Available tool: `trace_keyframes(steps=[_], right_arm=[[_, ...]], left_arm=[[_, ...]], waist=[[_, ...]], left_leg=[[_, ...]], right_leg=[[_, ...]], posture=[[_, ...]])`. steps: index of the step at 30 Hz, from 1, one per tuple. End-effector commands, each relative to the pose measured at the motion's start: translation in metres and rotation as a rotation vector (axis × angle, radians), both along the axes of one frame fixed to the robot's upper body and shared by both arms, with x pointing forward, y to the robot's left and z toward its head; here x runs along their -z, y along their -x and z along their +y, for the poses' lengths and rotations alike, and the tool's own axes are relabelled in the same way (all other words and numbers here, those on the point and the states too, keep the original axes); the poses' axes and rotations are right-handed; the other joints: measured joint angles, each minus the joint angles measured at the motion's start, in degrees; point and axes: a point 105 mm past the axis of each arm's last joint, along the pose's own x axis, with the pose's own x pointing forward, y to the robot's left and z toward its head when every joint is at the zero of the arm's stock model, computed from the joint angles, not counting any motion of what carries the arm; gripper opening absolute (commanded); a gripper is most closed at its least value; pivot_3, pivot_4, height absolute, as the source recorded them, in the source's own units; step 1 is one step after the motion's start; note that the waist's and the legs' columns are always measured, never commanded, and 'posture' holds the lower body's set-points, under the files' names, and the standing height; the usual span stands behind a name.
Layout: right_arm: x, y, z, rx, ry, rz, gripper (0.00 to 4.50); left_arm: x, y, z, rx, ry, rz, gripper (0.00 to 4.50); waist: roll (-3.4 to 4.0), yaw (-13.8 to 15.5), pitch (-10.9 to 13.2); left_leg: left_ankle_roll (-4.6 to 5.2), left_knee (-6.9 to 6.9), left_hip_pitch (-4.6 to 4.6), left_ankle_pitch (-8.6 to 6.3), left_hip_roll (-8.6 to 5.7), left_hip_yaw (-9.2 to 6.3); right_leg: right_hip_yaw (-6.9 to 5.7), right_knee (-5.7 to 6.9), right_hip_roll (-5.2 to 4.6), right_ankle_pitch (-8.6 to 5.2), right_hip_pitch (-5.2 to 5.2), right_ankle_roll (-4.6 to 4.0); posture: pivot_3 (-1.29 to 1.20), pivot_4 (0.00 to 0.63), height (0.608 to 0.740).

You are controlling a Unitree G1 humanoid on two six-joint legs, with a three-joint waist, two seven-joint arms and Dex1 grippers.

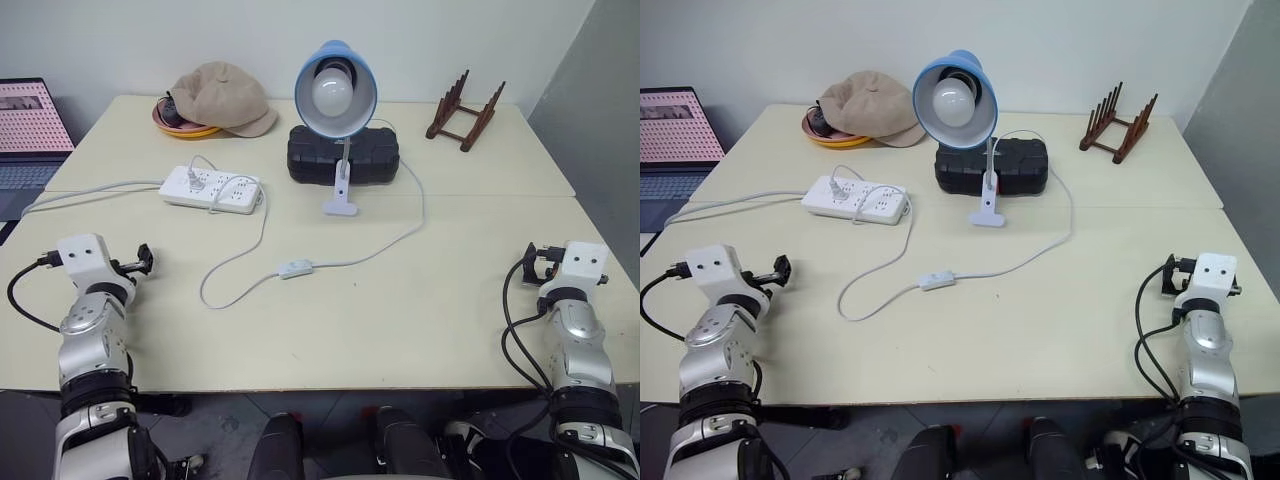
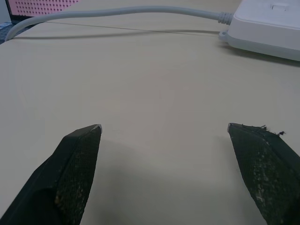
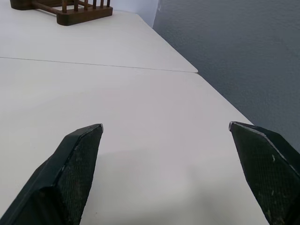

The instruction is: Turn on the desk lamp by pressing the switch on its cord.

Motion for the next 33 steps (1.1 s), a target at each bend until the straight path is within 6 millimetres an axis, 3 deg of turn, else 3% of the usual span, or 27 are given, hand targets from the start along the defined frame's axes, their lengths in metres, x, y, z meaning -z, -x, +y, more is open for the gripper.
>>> trace_keyframes(steps=[1, 6, 8, 10, 13, 16, 20, 23, 25, 33], right_arm=[[-0.018, -0.003, -0.001, 0.001, 0.022, -0.055, 4.5], [-0.022, -0.002, 0.003, -0.023, 0.035, -0.06, 4.5], [-0.029, -0.004, 0.012, -0.092, 0.05, -0.064, 4.5], [-0.036, -0.007, 0.025, -0.192, 0.072, -0.053, 4.5], [-0.042, -0.007, 0.062, -0.455, 0.016, -0.015, 4.5], [-0.05, 0.009, 0.109, -0.803, 0.024, 0.079, 4.5], [-0.052, 0.061, 0.164, -1.273, -0.049, 0.297, 4.5], [-0.04, 0.085, 0.18, -1.419, 0.037, 0.446, 4.5], [-0.041, 0.09, 0.185, -1.446, 0.027, 0.459, 4.5], [-0.051, 0.092, 0.198, -1.399, -0.015, 0.386, 4.5]], left_arm=[[-0.02, 0.002, 0.008, -0.009, -0.029, -0.057, 4.48], [-0.031, -0.001, 0.006, 0.047, -0.045, -0.065, 4.48], [-0.044, -0.009, -0.013, 0.217, -0.088, -0.034, 4.48], [-0.058, -0.015, -0.047, 0.478, -0.155, 0.008, 4.48], [-0.077, -0.013, -0.086, 0.781, -0.196, 0.078, 4.48], [-0.091, -0.001, -0.123, 1.072, -0.237, 0.169, 4.48], [-0.075, 0.022, -0.162, 1.42, -0.319, 0.405, 4.48], [-0.055, 0.02, -0.176, 1.523, -0.37, 0.493, 4.48], [-0.047, 0.013, -0.182, 1.551, -0.397, 0.504, 4.48], [-0.019, -0.018, -0.195, 1.564, -0.442, 0.497, 4.48]], waist=[[0.0, 0.0, 0.0], [0.0, -0.02, 0.0], [0.0, -0.06, 0.0], [0.0, -0.27, 0.01], [0.01, -0.24, 0.0], [0.03, -0.35, 0.01], [0.11, -0.47, 0.05], [0.16, -0.35, 0.02], [0.14, -0.24, 0.01], [0.1, -0.11, 0.02]], left_leg=[[0.0, 0.0, 0.0, 0.0, 0.0, 0.0], [0.0, 0.0, 0.0, 0.0, 0.0, 0.0], [0.0, 0.0, 0.0, 0.0, 0.0, 0.0], [0.0, 0.0, -0.01, 0.0, 0.0, -0.02], [-0.01, 0.0, -0.04, 0.0, -0.01, -0.01], [0.0, 0.0, -0.01, 0.0, -0.01, -0.01], [0.0, -0.07, -0.11, 0.0, 0.0, -0.05], [0.01, -0.09, -0.08, -0.01, 0.01, -0.05], [0.02, -0.07, -0.08, -0.01, 0.01, -0.08], [0.02, 0.26, -0.23, -0.01, -0.01, -0.09]], right_leg=[[0.0, 0.0, 0.0, 0.0, 0.0, 0.0], [0.0, 0.0, 0.0, 0.0, 0.0, 0.0], [0.0, 0.0, 0.01, 0.0, 0.0, 0.0], [-0.02, 0.01, 0.01, 0.0, -0.01, -0.01], [-0.02, -0.02, -0.01, -0.01, 0.01, -0.01], [0.0, -0.03, -0.01, -0.01, 0.01, -0.01], [-0.05, -0.05, 0.01, -0.11, -0.06, -0.11], [-0.06, -0.04, 0.01, -0.17, -0.05, -0.15], [-0.1, -0.02, 0.03, -0.36, -0.06, -0.47], [-0.06, 0.0, 0.03, -0.29, -0.06, -0.39]], posture=[[0.0, 0.15, 0.74], [0.0, 0.15, 0.74], [0.0, 0.15, 0.74], [0.0, 0.15, 0.74], [0.0, 0.15, 0.74], [0.0, 0.15, 0.74], [0.0, 0.15, 0.74], [0.0, 0.15, 0.74], [0.0, 0.15, 0.74], [0.0, 0.15, 0.74]])
